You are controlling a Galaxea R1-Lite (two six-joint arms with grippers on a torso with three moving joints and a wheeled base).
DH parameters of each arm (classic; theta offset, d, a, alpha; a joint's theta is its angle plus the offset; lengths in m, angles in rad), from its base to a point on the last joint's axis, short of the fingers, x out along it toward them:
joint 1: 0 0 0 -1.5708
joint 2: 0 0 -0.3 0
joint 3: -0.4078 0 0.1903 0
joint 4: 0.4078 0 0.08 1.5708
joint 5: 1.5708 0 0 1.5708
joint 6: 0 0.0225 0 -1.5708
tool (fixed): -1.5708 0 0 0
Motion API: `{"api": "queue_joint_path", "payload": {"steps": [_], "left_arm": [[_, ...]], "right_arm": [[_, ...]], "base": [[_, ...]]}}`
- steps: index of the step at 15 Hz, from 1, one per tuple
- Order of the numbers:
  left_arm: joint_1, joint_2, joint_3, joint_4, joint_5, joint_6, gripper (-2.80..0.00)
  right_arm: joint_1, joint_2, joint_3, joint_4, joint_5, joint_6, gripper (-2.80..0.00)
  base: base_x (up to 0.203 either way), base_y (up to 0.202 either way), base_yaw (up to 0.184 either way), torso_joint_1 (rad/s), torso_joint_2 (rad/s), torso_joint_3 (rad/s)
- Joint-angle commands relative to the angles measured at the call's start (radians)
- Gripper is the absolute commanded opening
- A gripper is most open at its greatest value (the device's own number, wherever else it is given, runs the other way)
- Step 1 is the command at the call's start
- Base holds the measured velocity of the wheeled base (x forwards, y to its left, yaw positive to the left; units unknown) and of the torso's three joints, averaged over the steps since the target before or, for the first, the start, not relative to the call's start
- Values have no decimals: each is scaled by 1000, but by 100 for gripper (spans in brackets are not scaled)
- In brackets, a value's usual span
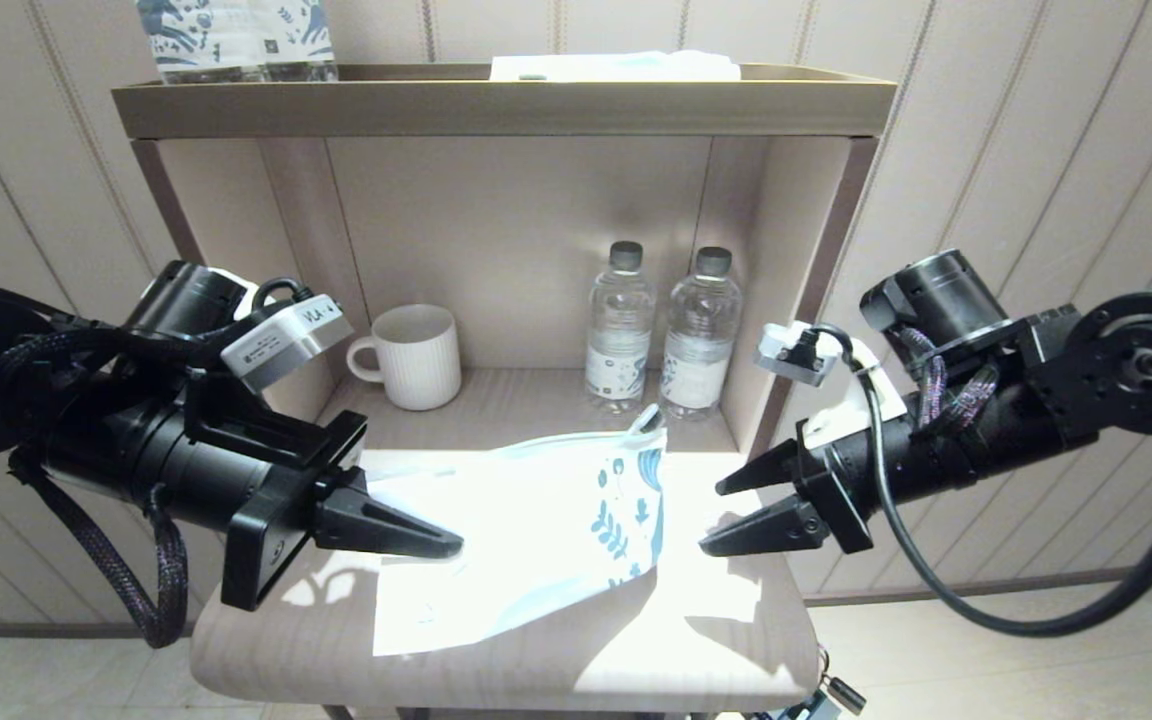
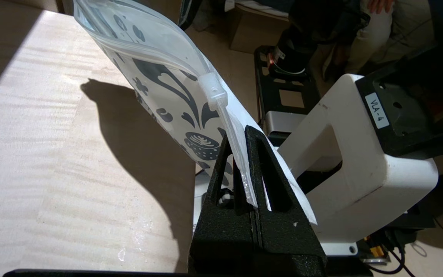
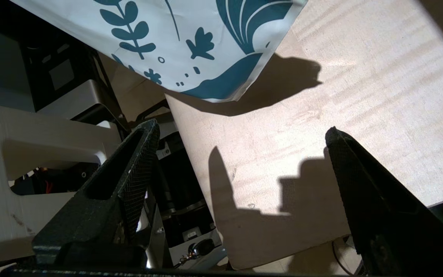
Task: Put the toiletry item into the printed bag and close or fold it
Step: Hand it to the other hand
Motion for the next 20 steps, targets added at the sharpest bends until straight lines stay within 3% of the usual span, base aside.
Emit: {"api": "queue_joint_path", "payload": {"steps": [1, 4, 5, 6, 20], "left_arm": [[0, 1, 0, 2, -7, 4, -280], [-1, 1, 0, 2, -7, 4, -280], [0, 1, 0, 2, -7, 4, -280], [0, 1, 0, 2, -7, 4, -280], [-3, 1, 2, 4, -14, 4, -280]], "right_arm": [[2, -4, 0, 1, 3, 0, 0], [1, -5, 4, 1, 4, 2, 0], [2, -7, 17, -10, 3, 1, -268], [2, -7, 20, -23, 3, 3, -280], [14, 81, -78, -36, 10, 17, -280]], "base": [[0, 0, 0, 0, 0, 0], [0, 0, 0, 0, 0, 0], [0, 0, 0, 0, 0, 0], [0, 0, 0, 0, 0, 0], [0, 0, 0, 0, 0, 0]]}}
